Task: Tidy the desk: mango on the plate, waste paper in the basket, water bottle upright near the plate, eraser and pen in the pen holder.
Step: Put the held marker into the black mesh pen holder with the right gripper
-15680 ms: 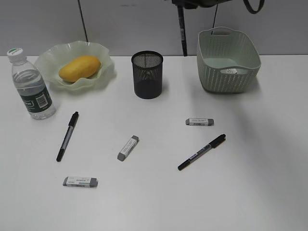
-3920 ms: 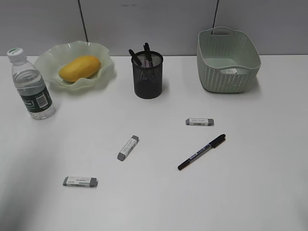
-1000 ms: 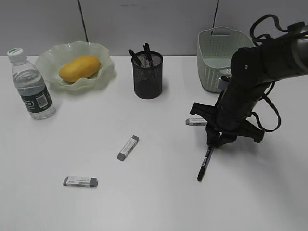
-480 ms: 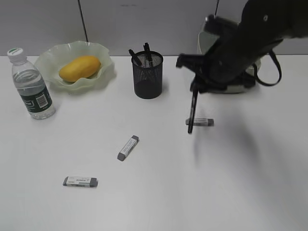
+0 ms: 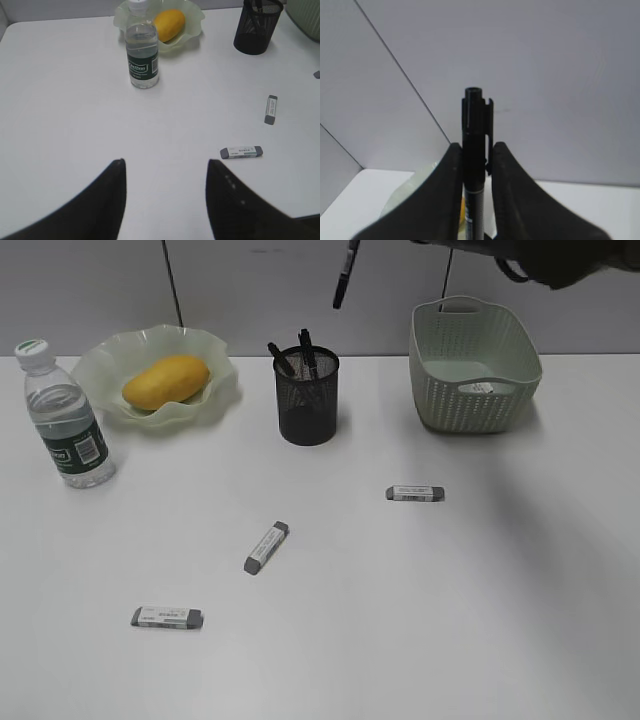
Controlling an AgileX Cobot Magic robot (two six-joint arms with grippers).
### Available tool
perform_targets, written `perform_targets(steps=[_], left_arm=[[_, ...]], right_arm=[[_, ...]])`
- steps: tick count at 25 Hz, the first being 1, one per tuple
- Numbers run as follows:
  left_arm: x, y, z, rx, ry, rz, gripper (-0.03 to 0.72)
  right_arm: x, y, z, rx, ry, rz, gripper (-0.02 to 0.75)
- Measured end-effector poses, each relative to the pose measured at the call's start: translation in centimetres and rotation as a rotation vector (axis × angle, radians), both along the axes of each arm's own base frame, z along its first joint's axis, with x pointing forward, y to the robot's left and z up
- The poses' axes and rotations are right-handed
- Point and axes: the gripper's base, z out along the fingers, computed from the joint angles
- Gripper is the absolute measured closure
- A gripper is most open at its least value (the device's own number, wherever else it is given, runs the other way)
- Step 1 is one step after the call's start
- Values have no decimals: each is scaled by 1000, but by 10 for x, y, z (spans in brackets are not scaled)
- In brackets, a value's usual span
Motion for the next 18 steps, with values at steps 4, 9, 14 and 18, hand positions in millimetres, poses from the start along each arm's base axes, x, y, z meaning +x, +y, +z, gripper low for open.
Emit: perform_targets(steps=[4, 9, 14, 18], left_arm=[[0, -1, 0, -5, 1, -4, 296], [0, -1, 0, -5, 1, -4, 295], [0, 0, 0, 5, -1, 3, 296], [0, -1, 0, -5, 1, -4, 297]], right_arm=[[9, 8, -14, -1, -93, 33, 591], [27, 18, -44, -58, -100, 49, 591], [43, 27, -75, -125, -91, 64, 591], [50, 32, -95, -158, -75, 80, 591]])
